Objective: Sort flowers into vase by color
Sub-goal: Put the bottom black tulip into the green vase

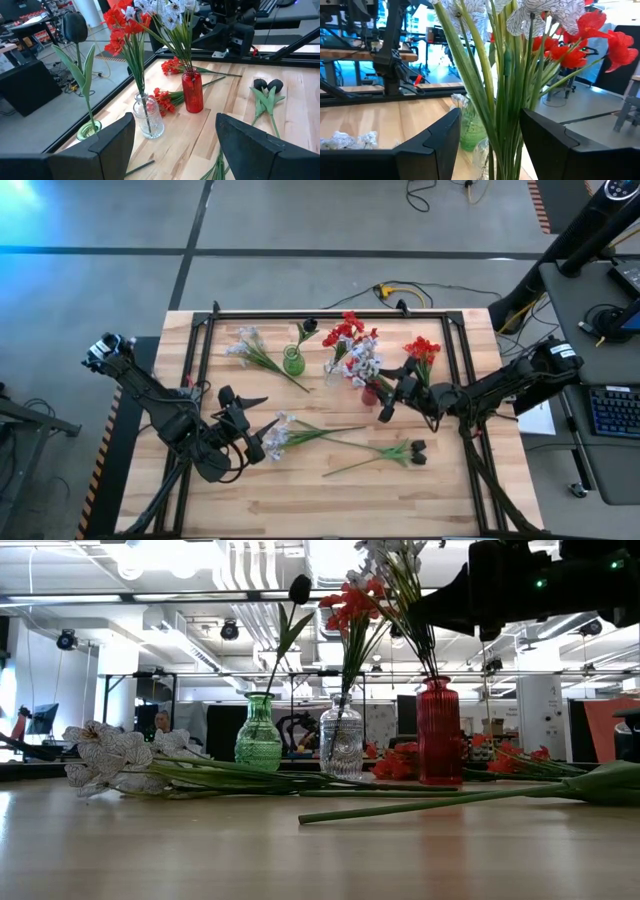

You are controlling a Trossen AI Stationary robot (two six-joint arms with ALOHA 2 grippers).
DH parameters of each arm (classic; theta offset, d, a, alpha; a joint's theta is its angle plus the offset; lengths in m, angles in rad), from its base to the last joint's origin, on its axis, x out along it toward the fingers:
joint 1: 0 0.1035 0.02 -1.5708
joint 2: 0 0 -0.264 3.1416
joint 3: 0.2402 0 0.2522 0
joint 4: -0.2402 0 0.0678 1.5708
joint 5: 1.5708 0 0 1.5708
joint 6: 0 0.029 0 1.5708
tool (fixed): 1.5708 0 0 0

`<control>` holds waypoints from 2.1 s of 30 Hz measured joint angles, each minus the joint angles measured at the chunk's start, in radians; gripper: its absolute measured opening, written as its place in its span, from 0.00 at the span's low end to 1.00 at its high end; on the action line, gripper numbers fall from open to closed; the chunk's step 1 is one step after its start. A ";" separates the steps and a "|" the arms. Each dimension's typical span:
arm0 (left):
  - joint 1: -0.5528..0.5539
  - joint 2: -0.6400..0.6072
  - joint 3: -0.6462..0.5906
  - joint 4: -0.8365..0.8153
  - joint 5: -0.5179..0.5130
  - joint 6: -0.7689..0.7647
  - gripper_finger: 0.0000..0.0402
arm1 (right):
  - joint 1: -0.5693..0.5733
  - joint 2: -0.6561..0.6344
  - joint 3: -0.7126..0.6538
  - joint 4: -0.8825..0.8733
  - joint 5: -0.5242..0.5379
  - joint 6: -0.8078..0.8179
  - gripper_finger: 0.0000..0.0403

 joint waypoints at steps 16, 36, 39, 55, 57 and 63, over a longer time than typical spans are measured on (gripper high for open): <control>0.000 0.000 0.000 0.000 0.000 0.000 0.64 | 0.056 -0.021 0.000 -0.028 0.120 -0.030 0.49; 0.000 0.000 0.000 0.001 0.000 -0.034 0.64 | 0.182 -0.182 0.067 -0.338 0.365 0.031 0.49; 0.000 0.000 0.000 0.001 0.000 -0.042 0.64 | 0.191 -0.190 0.145 -0.587 0.399 0.157 0.49; 0.002 0.000 0.000 0.000 0.070 -0.053 0.64 | 0.191 -0.184 0.484 -1.711 0.314 0.952 0.49; 0.005 0.000 0.000 0.003 0.095 -0.055 0.64 | 0.191 -0.184 0.489 -1.713 0.268 0.960 0.49; 0.007 0.005 0.000 0.038 0.169 -0.052 0.64 | 0.191 -0.183 0.512 -1.737 0.157 0.961 0.49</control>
